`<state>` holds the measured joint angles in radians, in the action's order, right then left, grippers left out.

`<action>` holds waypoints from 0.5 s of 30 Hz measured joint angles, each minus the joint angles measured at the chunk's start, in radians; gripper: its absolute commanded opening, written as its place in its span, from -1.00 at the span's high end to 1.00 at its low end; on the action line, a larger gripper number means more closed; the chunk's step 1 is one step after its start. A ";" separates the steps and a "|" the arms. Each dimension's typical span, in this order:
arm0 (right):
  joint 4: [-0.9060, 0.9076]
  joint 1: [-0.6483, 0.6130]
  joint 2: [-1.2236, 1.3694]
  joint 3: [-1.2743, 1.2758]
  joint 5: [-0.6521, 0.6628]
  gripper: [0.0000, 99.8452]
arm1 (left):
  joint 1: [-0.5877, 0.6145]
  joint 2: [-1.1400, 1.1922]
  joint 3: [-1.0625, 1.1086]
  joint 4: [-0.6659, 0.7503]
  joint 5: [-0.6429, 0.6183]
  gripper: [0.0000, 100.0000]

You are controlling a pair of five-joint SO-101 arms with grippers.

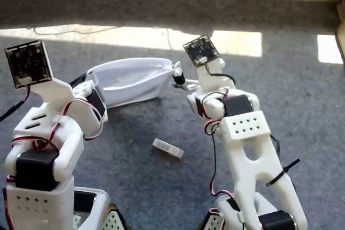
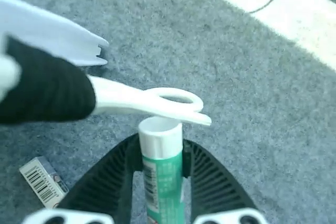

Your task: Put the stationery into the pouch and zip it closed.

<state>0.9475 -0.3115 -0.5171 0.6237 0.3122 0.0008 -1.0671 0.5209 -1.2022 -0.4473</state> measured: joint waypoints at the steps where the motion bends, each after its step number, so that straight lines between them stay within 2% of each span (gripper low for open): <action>1: 0.000 0.000 0.000 0.000 0.000 0.98 | 0.000 -0.003 0.011 0.009 -0.002 0.99; 6: 0.000 0.000 0.000 0.000 -0.002 0.98 | 0.002 -0.002 0.017 0.021 -0.003 0.99; 15: 0.000 0.000 -0.037 -0.015 -0.087 0.98 | 0.077 -0.002 0.017 0.021 -0.005 0.99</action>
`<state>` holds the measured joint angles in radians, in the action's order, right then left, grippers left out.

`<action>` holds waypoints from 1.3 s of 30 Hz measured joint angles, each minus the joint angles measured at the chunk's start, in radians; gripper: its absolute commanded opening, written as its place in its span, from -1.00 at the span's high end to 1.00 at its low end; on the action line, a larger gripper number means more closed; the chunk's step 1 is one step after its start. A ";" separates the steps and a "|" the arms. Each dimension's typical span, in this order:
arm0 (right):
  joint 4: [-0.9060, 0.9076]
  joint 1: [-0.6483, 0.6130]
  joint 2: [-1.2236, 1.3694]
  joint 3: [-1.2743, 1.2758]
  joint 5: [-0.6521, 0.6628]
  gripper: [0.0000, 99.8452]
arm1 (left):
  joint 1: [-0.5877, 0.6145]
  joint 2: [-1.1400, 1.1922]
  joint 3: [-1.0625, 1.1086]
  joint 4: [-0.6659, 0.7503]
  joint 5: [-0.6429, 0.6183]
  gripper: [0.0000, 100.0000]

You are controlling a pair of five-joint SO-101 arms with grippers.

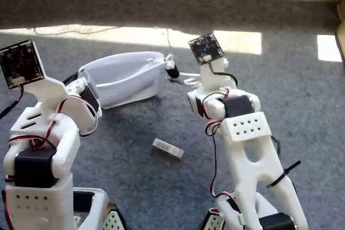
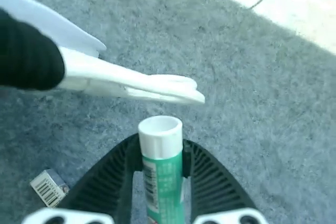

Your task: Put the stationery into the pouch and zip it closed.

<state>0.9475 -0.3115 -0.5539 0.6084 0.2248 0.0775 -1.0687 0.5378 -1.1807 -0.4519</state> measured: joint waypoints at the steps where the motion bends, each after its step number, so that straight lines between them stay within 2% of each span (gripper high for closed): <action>1: 0.000 0.000 -0.018 -0.005 -0.002 0.98 | 0.002 0.000 0.000 0.000 0.002 0.99; 11: 0.000 -0.018 -0.218 -0.009 -0.003 0.98 | 0.011 -0.012 0.026 0.008 0.014 0.99; 16: 0.000 -0.098 -0.285 -0.009 -0.005 0.98 | 0.011 -0.012 0.026 0.008 0.018 0.99; 20: 0.002 -0.140 -0.318 -0.021 -0.057 0.98 | 0.011 -0.012 0.026 0.008 0.018 0.99; 39: -0.017 -0.411 -0.322 -0.361 -0.071 0.98 | 0.011 -0.012 0.026 0.008 0.038 0.99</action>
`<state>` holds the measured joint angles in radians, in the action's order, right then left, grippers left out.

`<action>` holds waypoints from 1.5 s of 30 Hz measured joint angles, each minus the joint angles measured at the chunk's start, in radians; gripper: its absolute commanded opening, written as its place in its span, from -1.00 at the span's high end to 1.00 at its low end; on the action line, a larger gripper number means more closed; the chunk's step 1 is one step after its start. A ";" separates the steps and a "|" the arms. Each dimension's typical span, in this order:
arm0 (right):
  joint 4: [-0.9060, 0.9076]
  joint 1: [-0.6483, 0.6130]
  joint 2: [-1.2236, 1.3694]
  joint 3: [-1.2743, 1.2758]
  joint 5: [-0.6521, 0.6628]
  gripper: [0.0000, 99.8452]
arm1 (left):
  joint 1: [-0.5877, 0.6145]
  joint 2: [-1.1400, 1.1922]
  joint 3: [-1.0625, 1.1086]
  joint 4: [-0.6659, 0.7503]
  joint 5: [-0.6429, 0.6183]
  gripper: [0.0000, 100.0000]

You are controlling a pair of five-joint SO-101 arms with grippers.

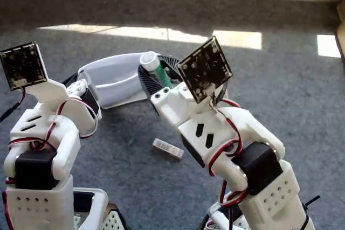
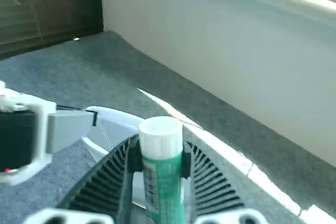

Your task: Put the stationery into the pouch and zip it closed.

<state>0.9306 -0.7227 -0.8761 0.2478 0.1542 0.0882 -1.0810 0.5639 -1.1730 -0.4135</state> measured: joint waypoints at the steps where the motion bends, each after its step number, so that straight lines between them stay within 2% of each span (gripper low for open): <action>1: -0.023 -0.009 0.000 -0.009 0.000 0.98 | 0.000 0.000 0.000 0.000 0.000 0.99; 11: -0.285 -0.025 -0.002 -0.002 -0.005 0.98 | 0.000 0.000 0.000 0.000 0.000 0.99; 26: -0.913 -0.037 -0.012 0.445 -0.005 0.98 | 0.000 0.000 0.000 0.000 0.000 0.99; 45: -1.140 -0.075 0.038 0.592 -0.005 0.98 | 0.000 0.000 0.000 0.000 0.000 0.99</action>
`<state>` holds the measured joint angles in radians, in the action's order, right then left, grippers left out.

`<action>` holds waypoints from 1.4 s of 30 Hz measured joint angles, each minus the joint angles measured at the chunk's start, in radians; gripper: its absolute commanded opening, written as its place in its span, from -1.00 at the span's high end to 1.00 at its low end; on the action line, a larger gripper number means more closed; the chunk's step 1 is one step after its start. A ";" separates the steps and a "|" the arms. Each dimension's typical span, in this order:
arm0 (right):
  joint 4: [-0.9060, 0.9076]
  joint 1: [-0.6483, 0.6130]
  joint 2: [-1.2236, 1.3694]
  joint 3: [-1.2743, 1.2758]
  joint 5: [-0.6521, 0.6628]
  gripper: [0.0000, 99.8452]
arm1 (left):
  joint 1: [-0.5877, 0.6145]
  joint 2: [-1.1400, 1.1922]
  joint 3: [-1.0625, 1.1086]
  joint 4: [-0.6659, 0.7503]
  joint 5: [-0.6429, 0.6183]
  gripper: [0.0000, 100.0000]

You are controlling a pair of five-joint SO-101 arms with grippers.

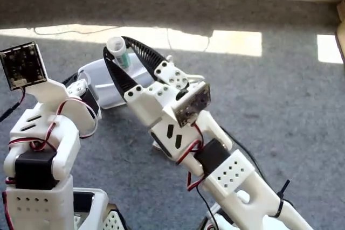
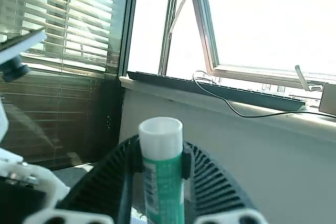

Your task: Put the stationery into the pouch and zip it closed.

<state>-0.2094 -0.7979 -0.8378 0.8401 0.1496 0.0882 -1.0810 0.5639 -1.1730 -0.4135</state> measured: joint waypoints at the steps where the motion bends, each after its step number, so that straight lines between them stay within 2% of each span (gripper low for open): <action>1: -0.012 0.000 0.025 0.000 0.000 0.98 | 0.000 0.000 0.000 0.000 0.000 0.99; 5: -0.052 0.000 0.095 0.000 0.000 0.98 | 0.000 0.000 0.000 0.000 0.000 0.99; 17: -0.060 -0.002 0.098 0.006 0.000 0.98 | 0.000 0.000 0.000 -0.006 0.000 0.99; 27: -0.061 -0.003 0.098 0.048 0.000 0.97 | 0.048 0.000 0.000 -0.006 0.000 0.99; 33: -0.060 -0.003 0.098 0.048 -0.002 0.72 | 0.048 0.000 0.000 -0.006 0.000 0.99; 42: 0.161 0.058 0.055 0.017 -0.126 0.72 | 0.048 0.000 0.000 -0.006 0.000 0.99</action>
<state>-0.0483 -0.7396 -0.7825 0.8569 0.0238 0.1358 -1.0810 0.5639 -1.1792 -0.4135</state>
